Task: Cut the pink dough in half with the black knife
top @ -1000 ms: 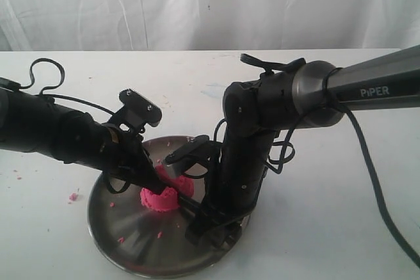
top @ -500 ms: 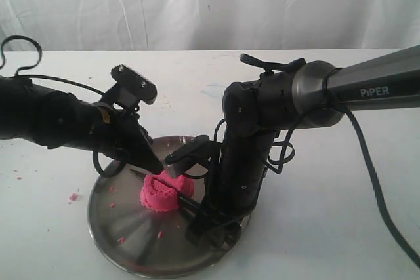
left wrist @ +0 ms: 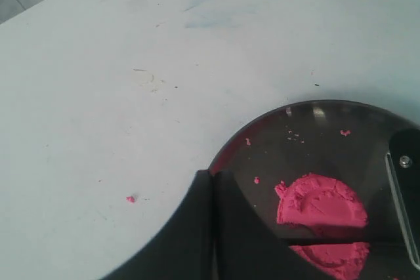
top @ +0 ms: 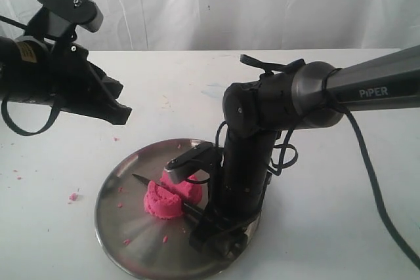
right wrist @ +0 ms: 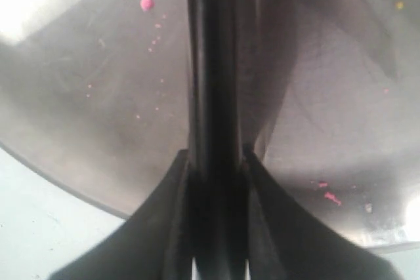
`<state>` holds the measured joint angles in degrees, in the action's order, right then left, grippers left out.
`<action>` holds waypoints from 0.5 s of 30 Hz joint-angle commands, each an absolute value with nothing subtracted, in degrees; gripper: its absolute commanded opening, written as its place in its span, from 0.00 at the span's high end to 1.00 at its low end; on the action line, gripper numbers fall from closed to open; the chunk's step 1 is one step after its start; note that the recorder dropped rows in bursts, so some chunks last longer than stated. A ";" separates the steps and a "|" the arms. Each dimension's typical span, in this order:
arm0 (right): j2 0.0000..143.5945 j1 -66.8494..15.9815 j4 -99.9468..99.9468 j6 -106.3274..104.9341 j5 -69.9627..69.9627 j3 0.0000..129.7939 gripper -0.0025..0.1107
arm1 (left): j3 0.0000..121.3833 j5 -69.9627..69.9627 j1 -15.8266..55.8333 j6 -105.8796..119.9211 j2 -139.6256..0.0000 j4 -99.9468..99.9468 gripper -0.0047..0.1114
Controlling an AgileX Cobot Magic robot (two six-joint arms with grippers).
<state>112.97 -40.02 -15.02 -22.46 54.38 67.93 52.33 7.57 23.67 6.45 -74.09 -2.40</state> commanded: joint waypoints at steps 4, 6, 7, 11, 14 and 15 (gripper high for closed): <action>114.48 -39.95 -13.32 -23.05 57.01 66.92 0.98 | 51.97 8.14 23.46 5.88 -73.43 -2.69 0.96; 114.48 -39.95 -13.45 -23.34 56.90 66.92 0.98 | 51.97 8.14 23.46 5.88 -73.43 -2.69 0.96; 114.48 -39.95 -13.45 -23.34 56.90 66.92 0.98 | 51.97 8.14 23.46 5.88 -73.43 -2.69 0.96; 114.48 -39.95 -15.12 -23.61 57.98 67.91 0.98 | 51.97 7.98 23.46 5.88 -73.43 -2.69 0.96; 114.48 -39.95 -17.73 -24.79 60.14 69.22 0.98 | 51.97 7.70 23.46 5.88 -73.43 -2.69 0.96; 114.48 -39.95 -18.33 -24.89 60.54 69.51 0.98 | 51.97 7.70 23.46 5.88 -73.43 -2.69 0.96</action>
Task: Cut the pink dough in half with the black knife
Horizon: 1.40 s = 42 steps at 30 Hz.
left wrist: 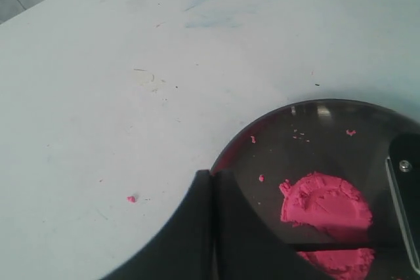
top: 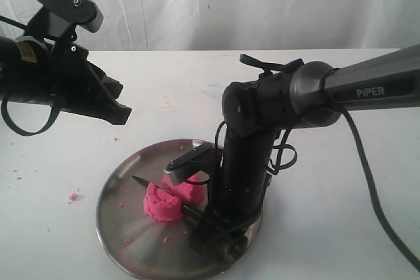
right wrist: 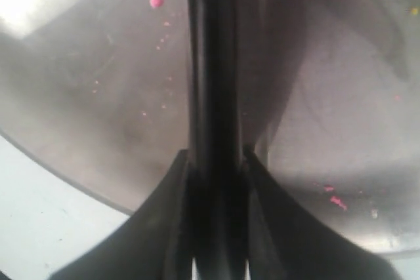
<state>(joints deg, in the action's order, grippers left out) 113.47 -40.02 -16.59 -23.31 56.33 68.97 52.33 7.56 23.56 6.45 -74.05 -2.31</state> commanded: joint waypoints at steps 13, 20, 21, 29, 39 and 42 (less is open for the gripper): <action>114.48 -39.95 -18.68 -24.89 61.81 69.84 0.98 | 51.97 7.57 23.46 5.88 -73.43 -2.69 0.96; 114.48 -39.95 -20.80 -25.42 62.87 70.19 0.98 | 51.97 7.34 23.46 5.88 -73.43 -2.69 0.96; 114.48 -39.95 -20.80 -25.42 62.87 70.19 0.98 | 51.97 7.34 23.46 5.88 -73.43 -2.69 0.96; 114.48 -39.95 -20.80 -25.42 62.50 70.19 0.98 | 51.97 7.34 23.46 5.88 -73.43 -2.69 0.96; 114.48 -39.95 -20.13 -25.42 61.48 70.19 0.98 | 51.97 7.34 23.46 5.88 -73.43 -2.69 0.96; 114.48 -39.95 -18.09 -25.01 61.48 70.19 0.98 | 51.97 7.34 23.46 5.88 -73.43 -2.69 0.96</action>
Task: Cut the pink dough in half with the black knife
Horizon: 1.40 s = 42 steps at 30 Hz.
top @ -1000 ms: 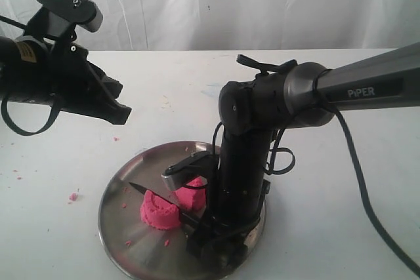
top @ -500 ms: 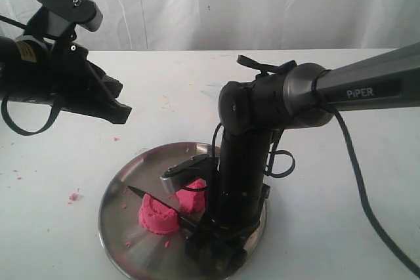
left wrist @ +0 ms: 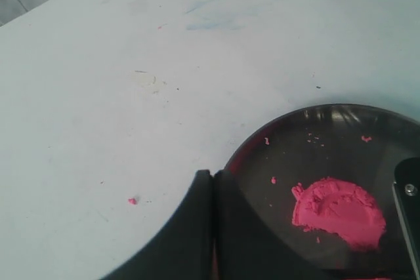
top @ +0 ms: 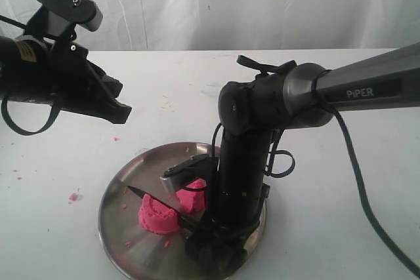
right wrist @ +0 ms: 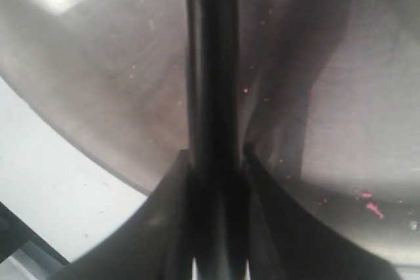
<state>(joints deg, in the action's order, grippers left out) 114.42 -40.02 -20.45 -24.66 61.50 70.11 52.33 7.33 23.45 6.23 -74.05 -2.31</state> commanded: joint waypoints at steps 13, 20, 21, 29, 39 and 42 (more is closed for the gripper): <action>113.55 -39.95 -13.16 -20.08 59.39 70.19 0.98 | 51.97 7.34 23.46 5.88 -73.43 -2.69 0.96; 113.55 -39.95 -9.90 -17.37 58.29 70.19 0.98 | 51.97 7.34 23.46 5.88 -73.43 -2.69 0.96; 113.55 -39.95 -9.03 -16.59 58.12 70.19 0.98 | 51.97 7.34 23.46 5.88 -73.43 -2.69 0.96; 113.55 -39.95 -6.65 -14.81 58.01 70.19 0.98 | 51.97 7.34 23.46 5.88 -73.43 -2.69 0.96; 113.55 -39.95 -4.19 -12.87 57.05 70.19 0.98 | 51.97 7.34 23.46 5.88 -73.43 -2.69 0.96; 113.55 -39.95 -4.19 -12.87 57.05 70.19 0.98 | 51.97 7.34 23.46 5.88 -73.43 -2.69 0.96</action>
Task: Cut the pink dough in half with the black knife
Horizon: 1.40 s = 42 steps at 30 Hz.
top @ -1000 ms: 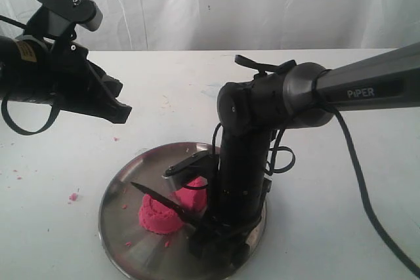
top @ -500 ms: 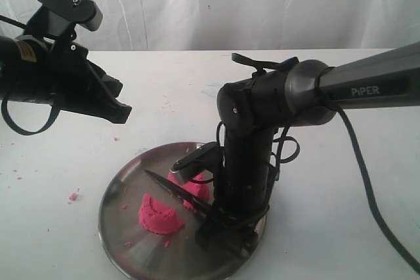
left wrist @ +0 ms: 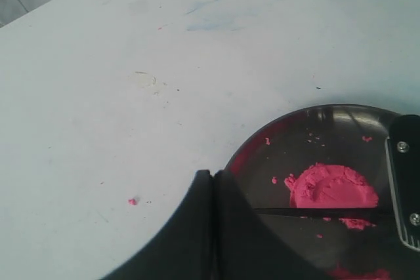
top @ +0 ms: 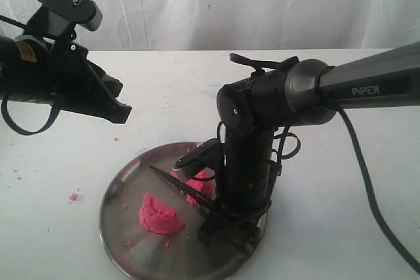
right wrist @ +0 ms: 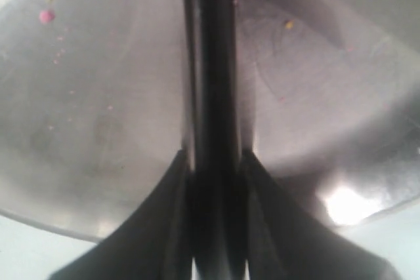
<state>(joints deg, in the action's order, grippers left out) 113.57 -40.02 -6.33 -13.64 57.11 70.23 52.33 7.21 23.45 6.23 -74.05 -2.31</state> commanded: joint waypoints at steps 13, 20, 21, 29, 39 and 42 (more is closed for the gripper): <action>113.55 -39.95 0.00 -8.47 56.89 70.19 0.98 | 51.97 7.34 23.46 5.88 -73.43 -2.69 0.96; 113.55 -39.95 1.16 -7.11 56.80 70.19 0.98 | 51.97 7.34 23.46 5.88 -73.43 -2.69 0.96; 113.55 -39.95 1.53 -6.63 56.76 70.19 0.98 | 51.97 7.34 23.46 5.88 -73.43 -2.69 0.96; 113.47 -39.95 1.57 -6.65 56.38 70.19 0.98 | 51.97 7.34 23.46 5.88 -73.43 -2.69 0.96; 111.80 -39.95 -0.51 -7.47 55.66 70.19 0.98 | 51.97 7.34 23.46 5.88 -73.43 -2.69 0.96; 111.40 -39.95 -0.51 -7.47 55.66 70.19 0.98 | 51.97 7.34 23.46 5.88 -73.43 -2.69 0.96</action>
